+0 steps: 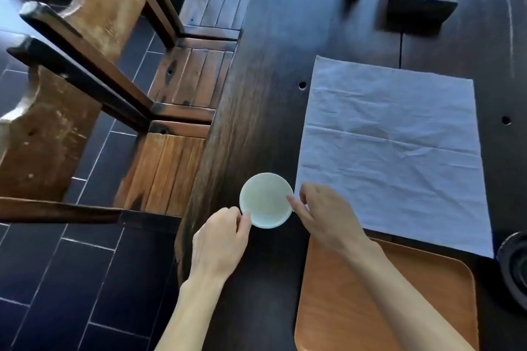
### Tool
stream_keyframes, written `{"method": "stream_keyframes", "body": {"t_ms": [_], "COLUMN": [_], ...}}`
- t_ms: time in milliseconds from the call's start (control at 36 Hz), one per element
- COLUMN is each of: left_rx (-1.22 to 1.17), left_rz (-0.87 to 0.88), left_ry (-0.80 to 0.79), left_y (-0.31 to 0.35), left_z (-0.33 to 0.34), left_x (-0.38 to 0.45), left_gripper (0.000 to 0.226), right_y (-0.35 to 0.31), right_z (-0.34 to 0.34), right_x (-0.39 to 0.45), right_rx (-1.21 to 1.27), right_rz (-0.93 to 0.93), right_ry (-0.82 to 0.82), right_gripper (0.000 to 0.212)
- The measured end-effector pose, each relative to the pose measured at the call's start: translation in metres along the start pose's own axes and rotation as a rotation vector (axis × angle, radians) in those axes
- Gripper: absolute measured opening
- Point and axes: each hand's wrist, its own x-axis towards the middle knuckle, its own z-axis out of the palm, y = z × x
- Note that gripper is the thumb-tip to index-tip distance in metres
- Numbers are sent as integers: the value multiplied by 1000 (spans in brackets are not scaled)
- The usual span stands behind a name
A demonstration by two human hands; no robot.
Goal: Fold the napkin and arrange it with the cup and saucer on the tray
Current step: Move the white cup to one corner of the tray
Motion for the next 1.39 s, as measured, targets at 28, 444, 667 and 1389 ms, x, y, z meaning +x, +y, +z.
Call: {"method": "stream_keyframes", "body": {"t_ms": [28,444,667,1389], "left_rx": [-6,-104,-78,-100], "left_rz": [8,-87,5,240], "left_ry": [2,-87,-26,-152], "left_y": [-1,0,-1,72], "left_z": [1,4,3,25], "left_x": [2,20,14,-46], "left_gripper": [43,40,37,38], "right_y": [0,0,-1,37], "right_z": [0,11,7,-33], "right_x": [2,16,6,-117], "right_rx": [13,-12,62,9], "right_rz": [-5,-50,8,284], "right_ry": [-7,-91,-160,-26], "right_gripper": [40,40,41,39]}}
